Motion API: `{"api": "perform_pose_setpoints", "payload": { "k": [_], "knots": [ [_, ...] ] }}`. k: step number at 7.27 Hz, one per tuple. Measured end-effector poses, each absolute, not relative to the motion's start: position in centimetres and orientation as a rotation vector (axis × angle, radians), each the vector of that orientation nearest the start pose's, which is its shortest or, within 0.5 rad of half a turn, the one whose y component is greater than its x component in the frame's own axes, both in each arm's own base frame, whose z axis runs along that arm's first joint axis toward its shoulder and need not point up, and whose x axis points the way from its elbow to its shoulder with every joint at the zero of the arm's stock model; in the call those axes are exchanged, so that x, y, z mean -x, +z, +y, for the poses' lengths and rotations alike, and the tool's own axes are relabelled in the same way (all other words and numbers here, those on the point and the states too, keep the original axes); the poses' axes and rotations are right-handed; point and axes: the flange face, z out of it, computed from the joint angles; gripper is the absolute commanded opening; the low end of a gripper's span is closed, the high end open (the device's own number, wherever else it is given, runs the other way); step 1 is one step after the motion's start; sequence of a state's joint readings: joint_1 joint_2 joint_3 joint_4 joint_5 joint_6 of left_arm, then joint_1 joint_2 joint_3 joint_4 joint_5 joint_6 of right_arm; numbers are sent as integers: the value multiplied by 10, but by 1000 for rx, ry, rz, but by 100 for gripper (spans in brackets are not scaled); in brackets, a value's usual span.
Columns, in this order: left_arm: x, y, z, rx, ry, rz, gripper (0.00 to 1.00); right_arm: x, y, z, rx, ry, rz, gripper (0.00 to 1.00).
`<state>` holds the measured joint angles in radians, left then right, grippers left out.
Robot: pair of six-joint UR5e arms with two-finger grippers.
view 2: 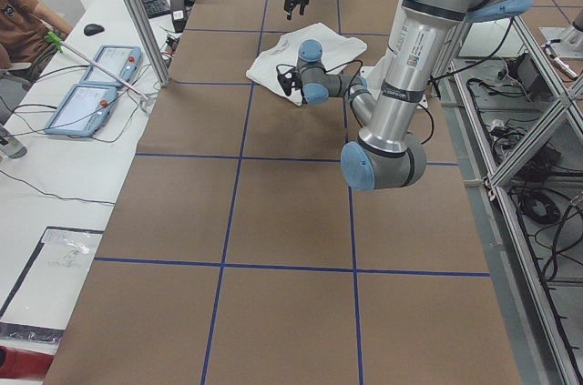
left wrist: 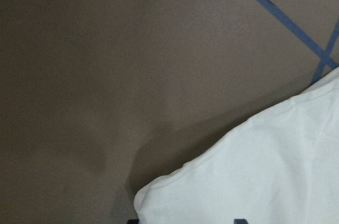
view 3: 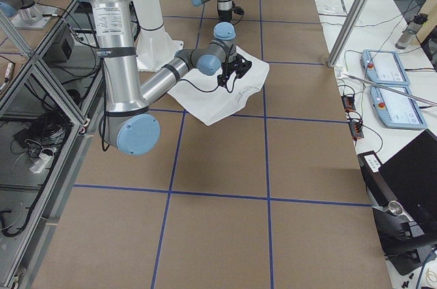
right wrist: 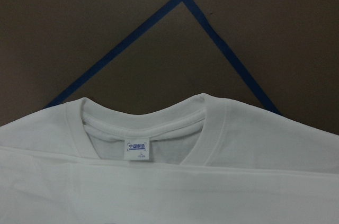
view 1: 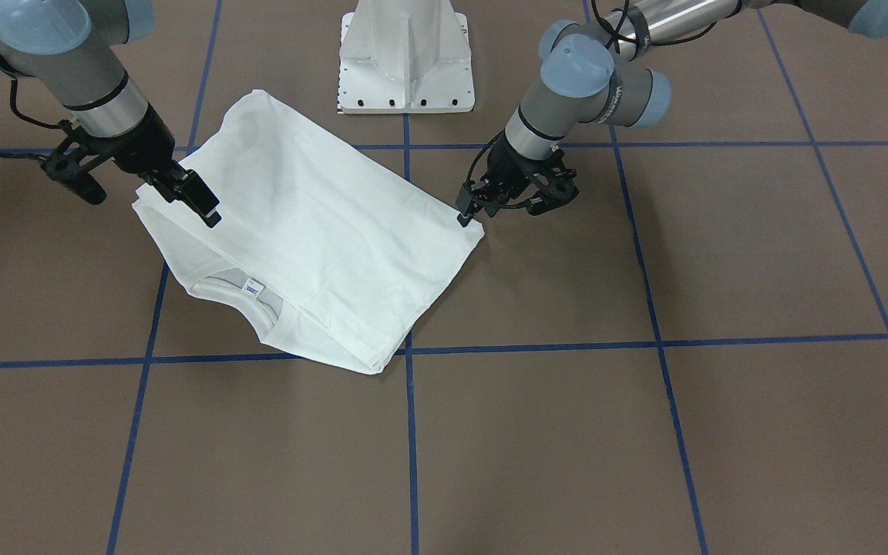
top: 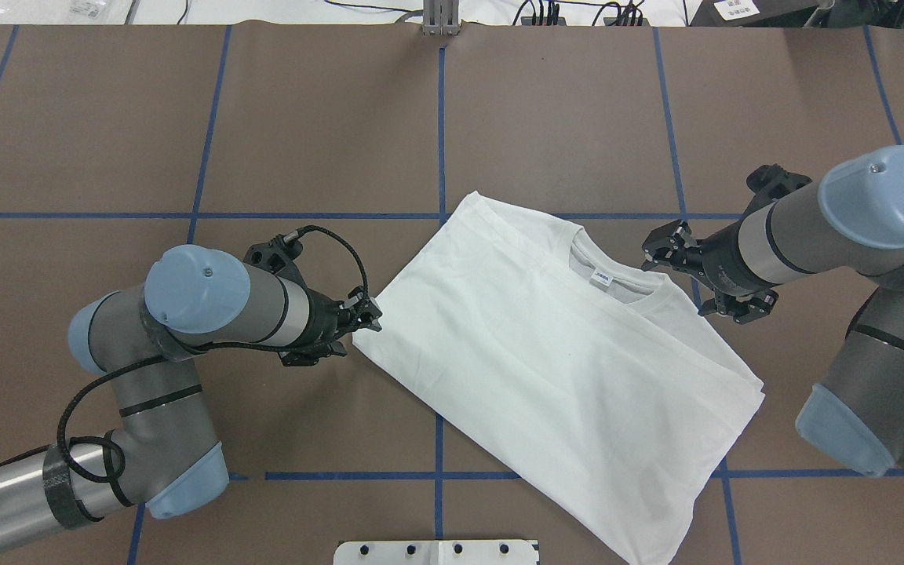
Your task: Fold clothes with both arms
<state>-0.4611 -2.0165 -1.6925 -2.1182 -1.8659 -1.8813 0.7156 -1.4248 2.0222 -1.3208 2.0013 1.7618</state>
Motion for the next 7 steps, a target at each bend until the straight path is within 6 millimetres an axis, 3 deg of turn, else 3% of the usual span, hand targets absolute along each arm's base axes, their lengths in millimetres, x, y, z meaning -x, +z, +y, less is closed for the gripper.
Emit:
{"api": "perform_pose_setpoints", "payload": {
  "k": [1,2,3,4,7],
  "knots": [
    [-536,292,-378,182,-525,1126,63,333,350,-413,175,662,-921,100],
    [-540,295,-378,181,-527,1117,53,335,353,-415,176,664,-916,100],
    [-543,298,-379,179,-528,1110,5,337,355,-417,178,667,-911,100],
    [-544,298,-380,177,-526,1110,0,339,358,-418,180,669,-905,100],
    [-541,296,-381,164,-512,1116,0,341,363,-421,184,673,-894,100]
  ]
}}
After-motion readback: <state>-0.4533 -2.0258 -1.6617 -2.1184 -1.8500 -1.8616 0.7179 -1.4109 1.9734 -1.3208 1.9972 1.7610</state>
